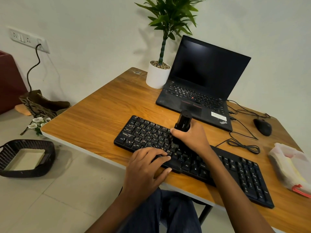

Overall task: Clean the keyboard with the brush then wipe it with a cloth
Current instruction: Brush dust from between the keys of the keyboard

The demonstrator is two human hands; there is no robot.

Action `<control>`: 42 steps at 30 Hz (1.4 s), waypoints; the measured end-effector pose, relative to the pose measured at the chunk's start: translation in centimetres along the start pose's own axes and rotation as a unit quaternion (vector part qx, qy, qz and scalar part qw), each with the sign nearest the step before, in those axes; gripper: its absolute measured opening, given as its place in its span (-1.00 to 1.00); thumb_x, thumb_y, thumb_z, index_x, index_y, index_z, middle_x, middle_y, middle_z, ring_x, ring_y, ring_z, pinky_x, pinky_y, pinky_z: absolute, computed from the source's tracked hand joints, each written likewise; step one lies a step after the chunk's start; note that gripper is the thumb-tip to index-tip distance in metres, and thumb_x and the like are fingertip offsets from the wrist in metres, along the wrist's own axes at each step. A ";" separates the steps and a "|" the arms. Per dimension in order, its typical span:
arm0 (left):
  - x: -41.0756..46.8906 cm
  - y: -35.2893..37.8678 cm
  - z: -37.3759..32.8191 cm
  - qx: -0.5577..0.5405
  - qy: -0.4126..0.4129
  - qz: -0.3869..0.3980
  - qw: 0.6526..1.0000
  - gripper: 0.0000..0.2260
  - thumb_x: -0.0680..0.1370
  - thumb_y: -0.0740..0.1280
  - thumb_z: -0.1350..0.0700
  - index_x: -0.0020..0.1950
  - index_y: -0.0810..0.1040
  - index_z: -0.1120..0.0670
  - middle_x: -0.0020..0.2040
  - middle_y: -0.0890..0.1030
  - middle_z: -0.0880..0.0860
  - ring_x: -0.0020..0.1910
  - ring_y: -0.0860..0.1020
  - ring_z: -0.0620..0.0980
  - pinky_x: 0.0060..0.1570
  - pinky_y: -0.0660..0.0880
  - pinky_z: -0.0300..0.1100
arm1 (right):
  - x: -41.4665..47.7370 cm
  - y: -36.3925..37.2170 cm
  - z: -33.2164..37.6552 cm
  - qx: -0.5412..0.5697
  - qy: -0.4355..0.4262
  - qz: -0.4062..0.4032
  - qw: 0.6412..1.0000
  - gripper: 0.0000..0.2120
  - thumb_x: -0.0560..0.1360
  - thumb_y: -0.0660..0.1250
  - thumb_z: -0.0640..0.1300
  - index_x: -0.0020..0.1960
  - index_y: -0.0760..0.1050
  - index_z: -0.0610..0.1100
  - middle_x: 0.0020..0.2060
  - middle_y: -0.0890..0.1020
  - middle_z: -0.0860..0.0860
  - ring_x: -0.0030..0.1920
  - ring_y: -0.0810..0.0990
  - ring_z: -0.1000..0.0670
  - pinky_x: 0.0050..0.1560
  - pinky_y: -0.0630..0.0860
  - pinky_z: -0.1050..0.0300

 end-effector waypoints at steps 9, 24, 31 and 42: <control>0.0 0.0 0.0 -0.003 0.000 0.000 1.000 -0.76 0.50 0.31 -0.08 0.06 0.63 -0.01 0.07 0.59 -0.08 0.11 0.47 -0.10 0.14 0.34 -0.21 | -1.6 -0.5 -0.5 0.020 0.022 -0.006 1.000 -0.78 0.36 0.48 -0.10 -0.12 0.47 -0.15 -0.26 0.57 0.02 -0.23 0.56 0.06 -0.25 0.48 0.24; -0.2 0.1 0.3 -0.021 -0.014 -0.031 0.999 -0.80 0.48 0.35 -0.10 -0.05 0.63 0.00 -0.03 0.60 -0.09 0.00 0.51 -0.08 -0.01 0.42 -0.16 | -2.9 -0.4 -0.1 0.021 0.038 0.034 0.998 -0.77 0.34 0.48 -0.07 -0.19 0.43 -0.07 -0.30 0.54 0.04 -0.27 0.55 0.08 -0.29 0.45 0.25; -0.3 0.2 0.4 -0.017 -0.013 -0.029 0.999 -0.80 0.48 0.36 -0.10 -0.05 0.63 0.01 -0.02 0.60 -0.08 0.00 0.52 -0.07 -0.01 0.44 -0.15 | -3.8 0.7 0.2 0.043 0.047 -0.030 0.998 -0.73 0.33 0.49 -0.03 -0.14 0.48 -0.15 -0.28 0.59 0.01 -0.27 0.58 0.05 -0.33 0.47 0.31; -0.3 0.2 0.4 -0.021 -0.018 -0.034 0.999 -0.80 0.47 0.37 -0.09 -0.04 0.62 0.01 -0.01 0.59 -0.07 0.01 0.51 -0.08 -0.01 0.44 -0.16 | -3.7 0.2 0.6 0.026 0.058 -0.030 0.997 -0.76 0.34 0.48 -0.06 -0.22 0.41 -0.05 -0.32 0.54 0.08 -0.34 0.52 0.15 -0.43 0.40 0.45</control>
Point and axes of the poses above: each hand's wrist, its own x-axis towards the middle knuckle, its own y-axis out of the palm, z = x × y, the point moved 5 cm from there along x, towards the middle knuckle
